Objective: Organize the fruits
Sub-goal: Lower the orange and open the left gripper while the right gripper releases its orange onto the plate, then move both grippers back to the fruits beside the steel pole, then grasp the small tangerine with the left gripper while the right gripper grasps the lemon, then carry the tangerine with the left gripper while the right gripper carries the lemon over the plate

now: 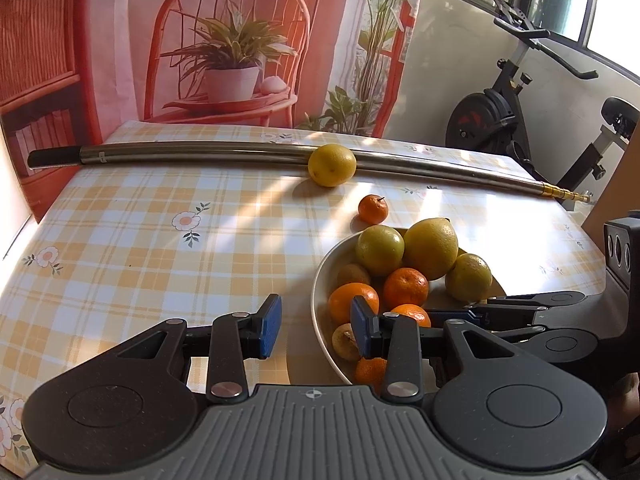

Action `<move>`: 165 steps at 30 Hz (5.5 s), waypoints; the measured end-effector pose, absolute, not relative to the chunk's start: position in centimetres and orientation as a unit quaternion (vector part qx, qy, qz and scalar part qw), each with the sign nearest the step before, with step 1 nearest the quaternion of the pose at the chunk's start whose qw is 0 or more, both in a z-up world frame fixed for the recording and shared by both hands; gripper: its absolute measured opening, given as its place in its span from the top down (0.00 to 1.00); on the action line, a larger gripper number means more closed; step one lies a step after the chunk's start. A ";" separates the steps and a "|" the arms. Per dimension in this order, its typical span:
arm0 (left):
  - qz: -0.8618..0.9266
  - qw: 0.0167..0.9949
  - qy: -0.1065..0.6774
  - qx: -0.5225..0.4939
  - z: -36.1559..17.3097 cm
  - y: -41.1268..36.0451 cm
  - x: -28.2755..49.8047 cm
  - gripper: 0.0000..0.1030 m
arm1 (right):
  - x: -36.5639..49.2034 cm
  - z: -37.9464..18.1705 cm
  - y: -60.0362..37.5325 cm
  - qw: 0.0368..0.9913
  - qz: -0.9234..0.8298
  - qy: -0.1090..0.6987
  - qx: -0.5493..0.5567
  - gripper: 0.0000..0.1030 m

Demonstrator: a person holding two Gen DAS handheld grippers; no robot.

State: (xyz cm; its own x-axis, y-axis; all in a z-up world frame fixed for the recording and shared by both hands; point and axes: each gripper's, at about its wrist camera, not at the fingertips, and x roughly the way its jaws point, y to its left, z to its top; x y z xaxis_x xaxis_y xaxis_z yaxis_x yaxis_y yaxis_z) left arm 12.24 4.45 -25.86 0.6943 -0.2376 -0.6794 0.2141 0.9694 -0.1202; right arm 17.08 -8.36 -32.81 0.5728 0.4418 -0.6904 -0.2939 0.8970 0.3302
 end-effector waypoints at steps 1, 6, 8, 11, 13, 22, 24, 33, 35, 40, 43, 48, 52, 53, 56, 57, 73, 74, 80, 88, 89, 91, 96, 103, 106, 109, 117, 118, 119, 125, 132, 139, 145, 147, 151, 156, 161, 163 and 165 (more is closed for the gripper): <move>-0.122 0.920 0.371 -0.016 -25.9 4.5 12.2 0.61 | 17.1 -32.8 -8.3 0.882 0.209 0.413 0.089 0.65; -0.122 0.921 0.371 -0.016 -25.9 4.5 12.2 0.61 | 17.0 -32.6 -8.5 0.882 0.212 0.410 0.096 0.63; -0.122 0.921 0.370 -0.018 -25.9 4.6 12.2 0.61 | 16.8 -32.5 -8.7 0.883 0.213 0.406 0.100 0.63; -0.121 0.920 0.371 -0.020 -26.0 4.6 12.2 0.61 | 16.0 -32.3 -9.5 0.885 0.209 0.401 0.113 0.62; -0.121 0.920 0.372 -0.019 -26.0 4.5 12.2 0.61 | 15.5 -32.3 -10.0 0.885 0.204 0.401 0.124 0.62; -0.118 0.919 0.375 -0.015 -26.1 4.3 12.0 0.61 | 15.3 -32.6 -10.3 0.881 0.216 0.399 0.134 0.76; -0.118 0.919 0.376 -0.015 -26.2 4.3 12.1 0.61 | 15.3 -32.5 -9.9 0.883 0.219 0.396 0.127 0.76; -0.116 0.920 0.374 -0.018 -25.9 4.8 12.5 0.61 | 15.3 -32.5 -9.9 0.887 0.214 0.390 0.125 0.71; -0.113 0.922 0.370 -0.025 -25.5 5.3 12.8 0.61 | 15.1 -32.0 -10.4 0.893 0.208 0.379 0.128 0.71; -0.108 0.927 0.359 -0.025 -24.0 5.8 13.8 0.61 | 15.0 -30.3 -12.8 0.910 0.175 0.350 0.134 0.70; -0.113 0.929 0.351 -0.028 -23.0 5.8 14.6 0.61 | 15.3 -28.9 -14.6 0.921 0.153 0.332 0.136 0.68; -0.120 0.935 0.331 -0.024 -21.3 5.3 16.2 0.60 | 16.1 -26.4 -18.0 0.939 0.108 0.297 0.133 0.64; -0.126 0.938 0.322 -0.019 -20.6 4.6 17.6 0.60 | 17.1 -25.3 -19.9 0.949 0.079 0.284 0.115 0.64; -0.127 0.938 0.321 -0.017 -20.6 4.4 17.9 0.60 | 17.3 -25.2 -20.3 0.951 0.073 0.281 0.108 0.64; -0.130 0.938 0.321 -0.015 -20.6 3.8 18.8 0.60 | 18.0 -25.1 -21.0 0.954 0.060 0.277 0.096 0.63; -0.132 0.937 0.323 -0.015 -20.7 3.6 19.2 0.60 | 18.2 -25.2 -21.3 0.955 0.058 0.276 0.097 0.63; -0.203 0.886 0.416 -0.014 -27.3 -2.8 28.0 0.53 | 21.5 -27.9 -23.6 0.945 0.040 0.300 0.124 0.63; -0.203 0.885 0.420 -0.005 -27.7 -3.2 28.3 0.53 | 21.5 -28.0 -23.7 0.945 0.039 0.300 0.126 0.63; -0.207 0.872 0.442 0.014 -29.2 -4.5 29.4 0.53 | 21.7 -28.9 -24.4 0.941 0.036 0.308 0.135 0.63; -0.199 0.867 0.456 0.029 -30.0 -4.8 30.2 0.54 | 21.8 -29.3 -24.7 0.938 0.035 0.313 0.142 0.63; -0.198 0.867 0.456 0.030 -30.0 -4.8 30.2 0.55 | 21.8 -29.4 -24.7 0.938 0.035 0.314 0.143 0.63; -0.202 0.867 0.455 0.031 -29.9 -4.9 30.2 0.59 | 21.9 -29.4 -24.7 0.938 0.036 0.315 0.144 0.63; -0.210 0.868 0.447 0.038 -29.7 -5.3 29.9 0.65 | 22.0 -29.5 -24.6 0.936 0.037 0.319 0.147 0.63; -0.207 0.879 0.427 0.042 -28.8 -4.6 29.0 0.65 | 22.2 -29.2 -24.3 0.936 0.040 0.319 0.145 0.63; -0.202 0.886 0.415 0.048 -28.1 -4.1 28.3 0.65 | 22.2 -29.1 -24.0 0.935 0.042 0.320 0.144 0.63; -0.195 0.893 0.403 0.041 -27.2 -3.0 27.2 0.65 | 22.3 -29.0 -23.8 0.934 0.046 0.323 0.146 0.63; -0.151 0.918 0.367 0.017 -24.4 2.4 23.7 0.65 | 23.6 -27.3 -21.7 0.934 0.073 0.331 0.113 0.59; -0.144 0.920 0.363 0.012 -24.1 3.2 23.4 0.65 | 23.9 -27.1 -21.3 0.934 0.077 0.333 0.107 0.59; -0.139 0.922 0.361 0.008 -23.8 3.8 23.3 0.65 | 24.3 -26.7 -20.8 0.934 0.083 0.334 0.100 0.59; -0.109 0.934 0.339 -0.022 -22.0 7.2 23.3 0.65 | 27.0 -25.3 -16.7 0.930 0.118 0.343 0.060 0.59; -0.083 0.938 0.328 -0.067 -22.0 9.8 23.4 0.65 | 30.9 -24.5 -11.1 0.927 0.146 0.347 0.004 0.59; -0.064 0.940 0.324 -0.088 -22.4 12.0 23.2 0.65 | 35.8 -26.2 -7.9 0.917 0.125 0.377 0.025 0.55; -0.058 0.938 0.328 -0.094 -23.1 12.9 23.7 0.65 | 39.0 -29.1 -6.7 0.907 0.078 0.412 0.031 0.41; -0.058 0.938 0.329 -0.096 -23.2 13.0 23.7 0.65 | 39.9 -30.1 -6.7 0.903 0.061 0.424 0.047 0.41; -0.058 0.937 0.332 -0.097 -23.5 13.0 23.8 0.65 | 40.7 -31.2 -6.9 0.895 0.049 0.438 0.073 0.41; -0.060 0.935 0.335 -0.095 -23.7 12.8 24.0 0.65 | 41.3 -32.1 -6.8 0.886 0.042 0.451 0.099 0.41; -0.058 0.933 0.342 -0.095 -23.9 12.9 24.2 0.65 | 41.9 -32.8 -7.3 0.877 0.035 0.460 0.134 0.43; -0.056 0.932 0.345 -0.096 -24.0 12.9 24.2 0.65 | 41.9 -33.1 -7.6 0.874 0.035 0.462 0.147 0.44; -0.055 0.931 0.347 -0.096 -24.0 12.9 24.2 0.65 | 41.8 -33.2 -7.7 0.872 0.036 0.463 0.154 0.44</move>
State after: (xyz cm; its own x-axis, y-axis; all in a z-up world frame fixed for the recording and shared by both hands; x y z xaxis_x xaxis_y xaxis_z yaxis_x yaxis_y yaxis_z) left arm 24.23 12.90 -24.03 0.7536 -0.1688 -0.6353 0.0363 0.9757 -0.2162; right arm 41.83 -7.72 -33.22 0.5693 0.2052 -0.7961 0.0805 0.9498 0.3024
